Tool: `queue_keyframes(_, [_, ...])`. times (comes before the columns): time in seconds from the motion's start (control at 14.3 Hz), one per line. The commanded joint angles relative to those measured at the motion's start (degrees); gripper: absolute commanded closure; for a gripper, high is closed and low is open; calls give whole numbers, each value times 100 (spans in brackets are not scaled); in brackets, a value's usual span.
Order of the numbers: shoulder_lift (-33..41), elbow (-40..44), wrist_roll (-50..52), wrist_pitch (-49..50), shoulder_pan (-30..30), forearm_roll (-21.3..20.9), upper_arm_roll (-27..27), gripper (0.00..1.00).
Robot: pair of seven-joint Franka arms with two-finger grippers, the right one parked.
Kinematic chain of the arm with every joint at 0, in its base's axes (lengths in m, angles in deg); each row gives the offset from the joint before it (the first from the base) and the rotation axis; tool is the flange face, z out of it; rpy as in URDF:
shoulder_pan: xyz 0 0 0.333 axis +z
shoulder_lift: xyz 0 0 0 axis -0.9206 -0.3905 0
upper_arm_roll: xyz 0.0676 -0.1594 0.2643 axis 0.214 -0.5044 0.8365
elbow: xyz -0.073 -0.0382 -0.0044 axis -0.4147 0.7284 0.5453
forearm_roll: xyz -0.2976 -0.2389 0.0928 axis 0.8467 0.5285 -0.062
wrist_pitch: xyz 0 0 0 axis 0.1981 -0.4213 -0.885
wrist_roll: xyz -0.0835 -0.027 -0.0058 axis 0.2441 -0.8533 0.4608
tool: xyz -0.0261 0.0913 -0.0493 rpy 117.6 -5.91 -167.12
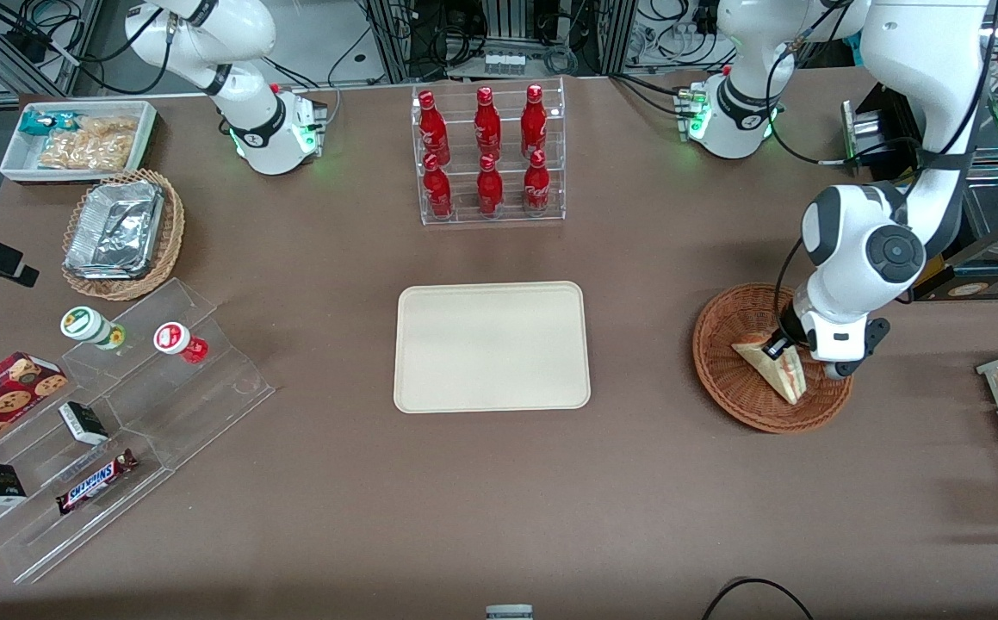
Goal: Place sandwich from basket to tray
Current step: 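Carry the held sandwich with the left gripper over the cream tray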
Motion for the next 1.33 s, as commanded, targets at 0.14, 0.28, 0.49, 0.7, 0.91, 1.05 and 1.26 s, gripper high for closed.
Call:
queue_keyframes(0.14, [131,1098,-14,1990,-571,-14,-234,97])
queue_keyframes(0.28, [-36,1405,-598,2036,-994,-337,-234,98])
queue_keyframes(0.49, [-474,2011,-947,2158,-1652,-401,-278,100])
queue_keyframes(0.7, [-975,2617,-393,2326,-2338,-401,-287,100])
queue_keyframes(0.91, [-1687,3452,46,2326,-2839,-383,-287,100])
queue_keyframes(1.05, [-2161,3900,398,2291,-3173,-383,-348,100])
queue_keyframes(1.26, [-2777,4700,924,2291,-3473,-392,-515,100])
